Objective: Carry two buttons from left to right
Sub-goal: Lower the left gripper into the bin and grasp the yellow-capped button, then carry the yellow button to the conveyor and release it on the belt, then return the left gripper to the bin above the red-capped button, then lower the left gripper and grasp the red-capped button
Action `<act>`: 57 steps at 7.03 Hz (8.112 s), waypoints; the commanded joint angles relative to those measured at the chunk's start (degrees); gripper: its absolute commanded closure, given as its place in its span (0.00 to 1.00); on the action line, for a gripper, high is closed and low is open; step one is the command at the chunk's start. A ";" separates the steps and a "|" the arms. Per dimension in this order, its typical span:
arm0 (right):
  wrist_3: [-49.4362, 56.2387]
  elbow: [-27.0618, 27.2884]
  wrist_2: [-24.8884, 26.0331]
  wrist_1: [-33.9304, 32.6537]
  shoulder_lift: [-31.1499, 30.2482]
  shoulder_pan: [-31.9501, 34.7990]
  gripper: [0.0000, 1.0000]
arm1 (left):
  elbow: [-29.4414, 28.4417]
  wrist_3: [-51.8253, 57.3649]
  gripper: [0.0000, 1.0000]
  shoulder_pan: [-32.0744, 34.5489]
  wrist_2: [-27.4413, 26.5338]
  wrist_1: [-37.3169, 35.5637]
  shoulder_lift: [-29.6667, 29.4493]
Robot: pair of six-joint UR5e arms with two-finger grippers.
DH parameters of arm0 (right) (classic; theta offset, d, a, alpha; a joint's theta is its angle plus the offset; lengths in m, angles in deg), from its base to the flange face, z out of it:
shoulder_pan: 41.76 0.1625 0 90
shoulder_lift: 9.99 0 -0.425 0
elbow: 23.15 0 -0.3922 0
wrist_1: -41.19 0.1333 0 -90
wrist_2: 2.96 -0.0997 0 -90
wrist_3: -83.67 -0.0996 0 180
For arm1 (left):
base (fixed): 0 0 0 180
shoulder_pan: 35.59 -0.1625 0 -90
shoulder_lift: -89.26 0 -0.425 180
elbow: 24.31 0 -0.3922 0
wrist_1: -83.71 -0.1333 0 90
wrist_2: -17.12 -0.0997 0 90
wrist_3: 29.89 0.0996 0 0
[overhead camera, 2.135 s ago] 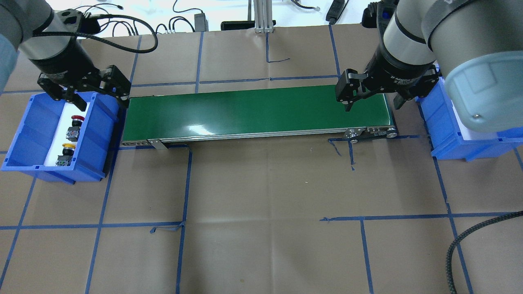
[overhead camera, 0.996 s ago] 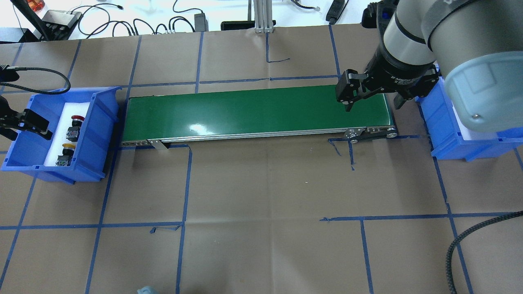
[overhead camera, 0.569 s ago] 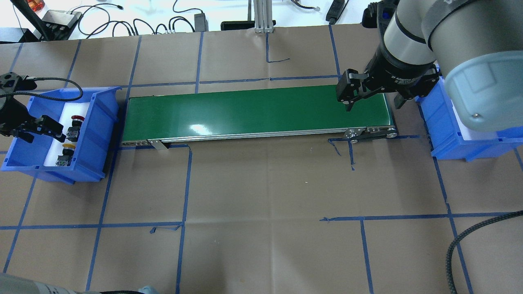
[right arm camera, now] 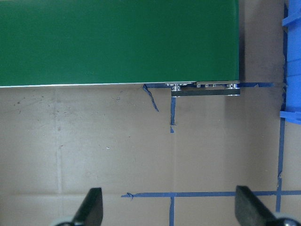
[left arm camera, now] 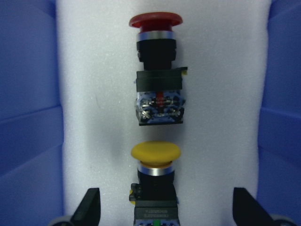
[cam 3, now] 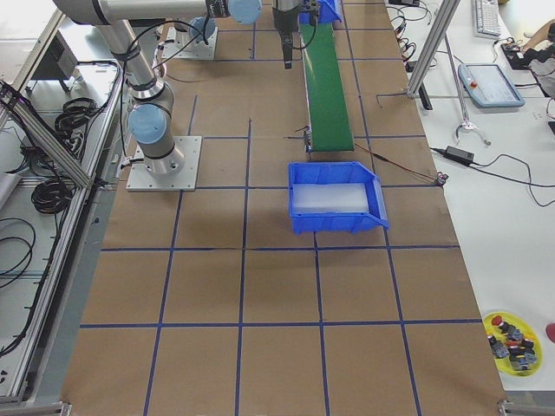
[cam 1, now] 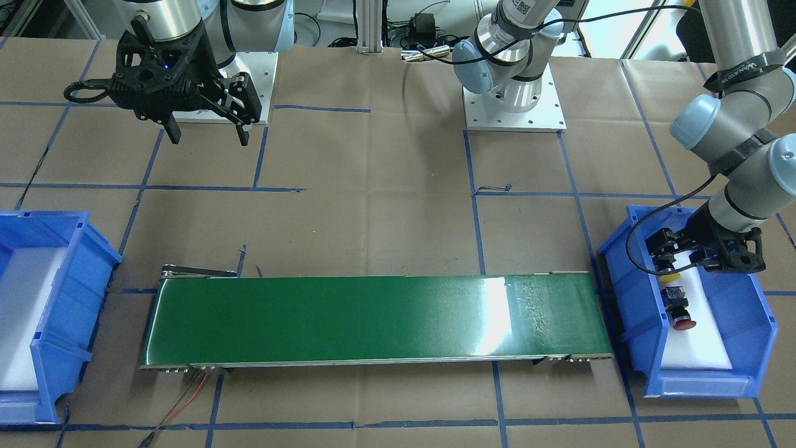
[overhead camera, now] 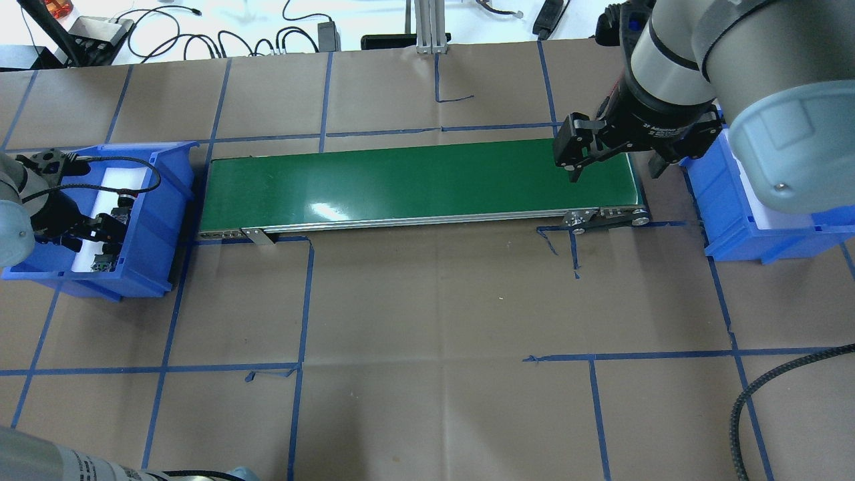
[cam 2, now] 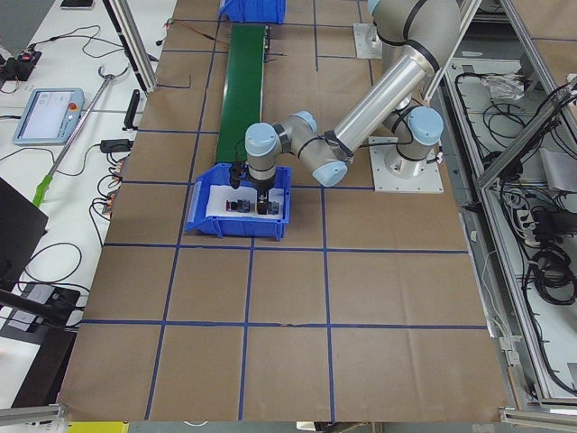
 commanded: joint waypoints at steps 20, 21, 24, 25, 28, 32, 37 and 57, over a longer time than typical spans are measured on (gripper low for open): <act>-0.16 0.07 0.15 0.51 -0.10 0.08 0.00 | -16.51 -33.97 0.95 25.10 0.96 18.83 3.13; -0.07 0.07 0.23 0.51 -0.19 0.08 0.00 | -15.73 -37.84 0.95 27.65 0.88 17.53 1.64; -0.07 0.16 0.23 0.42 -0.01 0.08 0.00 | -13.35 -41.13 0.95 32.33 0.00 8.46 -3.38; -0.07 0.25 0.23 0.34 -0.01 0.08 0.00 | -12.39 -40.79 0.95 32.33 0.09 8.20 -3.38; -0.07 0.34 0.32 0.25 -0.01 0.08 0.00 | -10.97 -40.52 0.89 32.07 -0.18 3.81 -4.61; -0.16 0.07 0.23 0.25 0.07 0.08 0.00 | -13.78 -40.78 0.00 31.72 -0.09 5.20 -3.30; -0.24 0.07 0.23 0.25 -0.01 0.08 0.00 | -26.62 -36.51 0.00 30.06 0.00 31.58 4.44; -0.33 0.42 0.15 -0.37 0.25 0.08 0.00 | -13.61 -6.33 0.01 4.92 0.26 3.01 -10.67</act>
